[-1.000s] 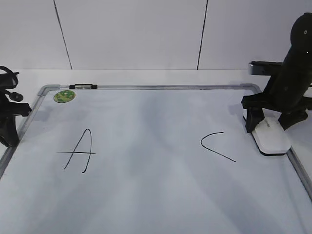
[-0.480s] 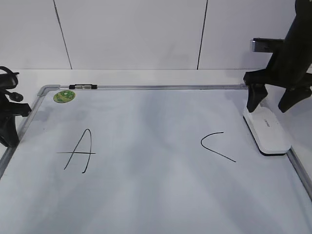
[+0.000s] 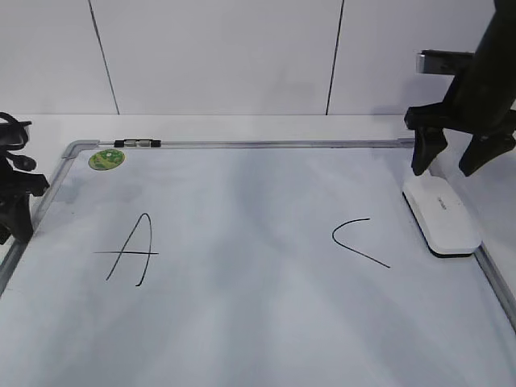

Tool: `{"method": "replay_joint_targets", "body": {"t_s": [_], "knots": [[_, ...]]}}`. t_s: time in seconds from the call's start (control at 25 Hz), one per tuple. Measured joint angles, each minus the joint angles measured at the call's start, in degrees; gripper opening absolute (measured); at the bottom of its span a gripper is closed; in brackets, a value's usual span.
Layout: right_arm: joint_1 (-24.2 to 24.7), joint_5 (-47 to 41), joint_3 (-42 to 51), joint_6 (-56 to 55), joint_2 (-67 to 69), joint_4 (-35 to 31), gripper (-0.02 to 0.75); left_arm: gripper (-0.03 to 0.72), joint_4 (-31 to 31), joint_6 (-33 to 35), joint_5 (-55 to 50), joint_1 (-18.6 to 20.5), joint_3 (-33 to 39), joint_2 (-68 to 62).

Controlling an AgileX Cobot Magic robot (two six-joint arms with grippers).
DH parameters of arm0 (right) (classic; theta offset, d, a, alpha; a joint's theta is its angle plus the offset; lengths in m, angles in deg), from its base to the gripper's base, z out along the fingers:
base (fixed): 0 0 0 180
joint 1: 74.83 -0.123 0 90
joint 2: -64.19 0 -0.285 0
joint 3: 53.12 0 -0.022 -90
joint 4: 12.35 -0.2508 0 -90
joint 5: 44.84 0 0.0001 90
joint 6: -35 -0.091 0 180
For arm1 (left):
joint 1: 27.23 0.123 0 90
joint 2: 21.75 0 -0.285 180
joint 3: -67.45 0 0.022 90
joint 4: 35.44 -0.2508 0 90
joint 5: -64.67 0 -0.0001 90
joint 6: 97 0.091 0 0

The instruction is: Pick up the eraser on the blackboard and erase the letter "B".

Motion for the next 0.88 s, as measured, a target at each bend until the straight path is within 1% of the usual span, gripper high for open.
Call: {"method": "replay_joint_targets", "body": {"t_s": [0.08,0.12,0.24,0.36,0.48,0.72,0.88], "knots": [[0.0,0.0,0.0,0.0,-0.7,-0.1,0.582,0.296,-0.2,0.0,0.0,0.0,0.0,0.0],[0.0,0.0,0.0,0.0,-1.2,-0.2,0.582,0.311,-0.2,0.0,-0.5,0.0,0.0,0.0],[0.0,-0.1,0.0,0.0,-2.4,-0.6,0.582,0.328,-0.2,0.1,-4.0,0.0,-1.7,-0.7],[0.0,-0.1,0.0,0.0,-4.3,-1.4,0.582,0.33,-0.2,0.1,-7.3,-0.1,-5.8,-0.8],[0.0,-0.2,0.0,0.0,-6.9,-2.4,0.582,0.324,-0.1,0.1,-7.6,-0.1,-9.4,-0.6],[0.0,-0.3,2.0,0.0,-15.4,-4.0,0.582,0.302,0.1,0.1,-8.5,-0.1,-9.8,5.0],[0.0,-0.4,7.6,-0.5,-24.5,-4.8,0.582,0.3,0.1,0.1,-8.7,-0.1,-9.8,11.8]]}}
